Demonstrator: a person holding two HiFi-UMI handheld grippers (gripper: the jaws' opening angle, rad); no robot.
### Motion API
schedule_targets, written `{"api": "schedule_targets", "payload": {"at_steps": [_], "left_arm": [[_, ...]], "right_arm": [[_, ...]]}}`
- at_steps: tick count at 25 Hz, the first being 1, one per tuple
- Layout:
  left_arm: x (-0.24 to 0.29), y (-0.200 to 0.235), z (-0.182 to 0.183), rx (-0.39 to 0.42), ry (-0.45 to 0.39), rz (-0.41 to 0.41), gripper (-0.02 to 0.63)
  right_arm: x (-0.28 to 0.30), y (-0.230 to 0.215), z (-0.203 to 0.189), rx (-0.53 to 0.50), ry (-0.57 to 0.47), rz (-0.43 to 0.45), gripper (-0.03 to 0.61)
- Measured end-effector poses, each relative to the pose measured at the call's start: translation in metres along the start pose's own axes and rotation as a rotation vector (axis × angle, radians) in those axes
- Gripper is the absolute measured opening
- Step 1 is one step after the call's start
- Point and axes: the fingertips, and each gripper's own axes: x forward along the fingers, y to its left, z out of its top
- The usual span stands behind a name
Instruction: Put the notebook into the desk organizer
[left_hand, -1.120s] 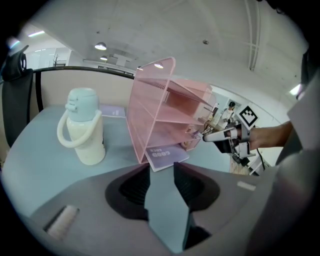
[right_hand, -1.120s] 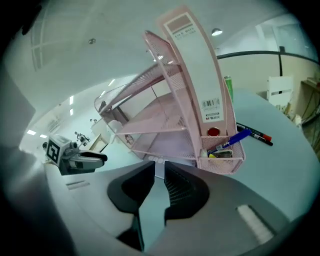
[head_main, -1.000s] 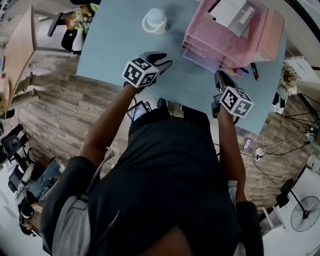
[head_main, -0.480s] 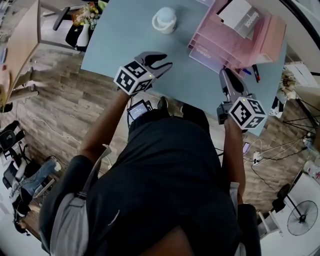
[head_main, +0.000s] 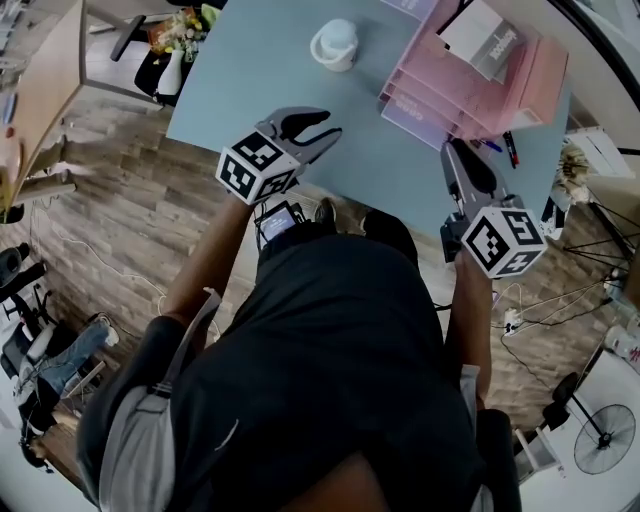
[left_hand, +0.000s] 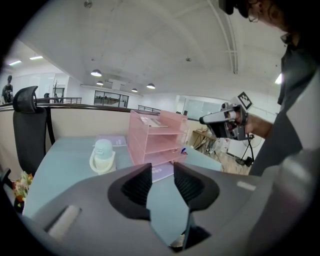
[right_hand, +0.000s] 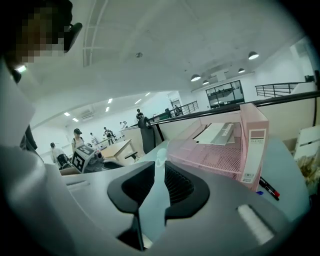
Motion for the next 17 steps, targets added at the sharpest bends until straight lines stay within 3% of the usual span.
{"api": "schedule_targets", "payload": {"at_steps": [17], "left_arm": [[-0.021,0.010,-0.005,0.007,-0.006,0.021,0.178]], "right_arm": [[0.009,0.014,-0.001,-0.014,0.009,-0.024,0.063]]}}
